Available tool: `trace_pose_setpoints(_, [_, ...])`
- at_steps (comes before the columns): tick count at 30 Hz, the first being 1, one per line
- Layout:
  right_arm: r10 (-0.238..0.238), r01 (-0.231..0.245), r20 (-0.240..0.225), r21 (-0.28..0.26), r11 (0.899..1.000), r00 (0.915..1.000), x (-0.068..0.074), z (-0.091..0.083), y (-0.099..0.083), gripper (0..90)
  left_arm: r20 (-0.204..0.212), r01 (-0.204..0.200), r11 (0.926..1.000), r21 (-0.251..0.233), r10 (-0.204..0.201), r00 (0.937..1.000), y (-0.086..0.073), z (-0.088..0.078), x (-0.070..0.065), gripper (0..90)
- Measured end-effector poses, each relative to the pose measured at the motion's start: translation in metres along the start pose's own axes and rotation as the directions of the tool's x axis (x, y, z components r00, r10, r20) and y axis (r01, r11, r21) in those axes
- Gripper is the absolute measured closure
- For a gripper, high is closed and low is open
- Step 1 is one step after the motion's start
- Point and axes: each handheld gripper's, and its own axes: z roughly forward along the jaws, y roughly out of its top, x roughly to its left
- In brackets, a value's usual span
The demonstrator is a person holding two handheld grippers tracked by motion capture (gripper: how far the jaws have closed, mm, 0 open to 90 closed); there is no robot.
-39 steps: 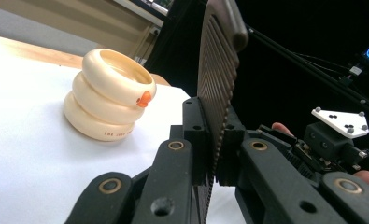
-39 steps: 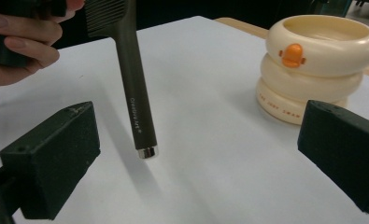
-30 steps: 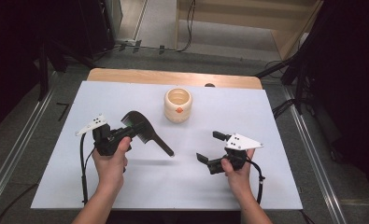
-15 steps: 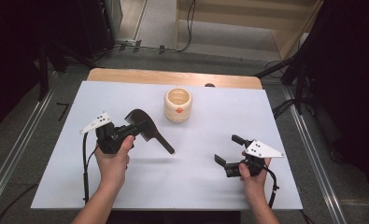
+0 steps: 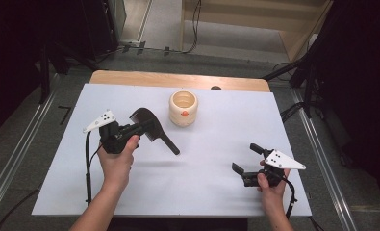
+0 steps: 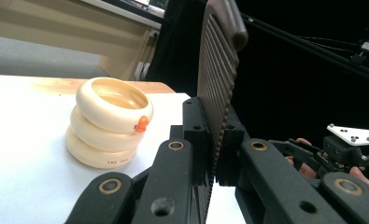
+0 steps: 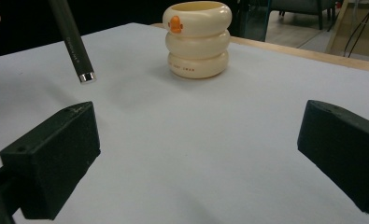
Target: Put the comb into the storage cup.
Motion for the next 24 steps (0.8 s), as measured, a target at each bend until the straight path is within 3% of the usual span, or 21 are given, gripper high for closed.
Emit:
trace_pose_setpoints(15, [-0.006, 0.006, 0.031, 0.007, 1.0, 0.9995, -0.011, -0.016, -0.009, 0.0, -0.004, -0.008, 1.0, 0.002, 0.008, 1.0, 0.008, 0.005, 0.004, 86.2])
trace_pose_setpoints(24, [0.021, -0.021, 0.042, -0.015, 1.0, 0.9989, -0.02, -0.031, -0.013, 0.0, -0.005, -0.012, 0.9999, -0.001, 0.012, 0.9999, 0.017, 0.012, 0.007, 86.2])
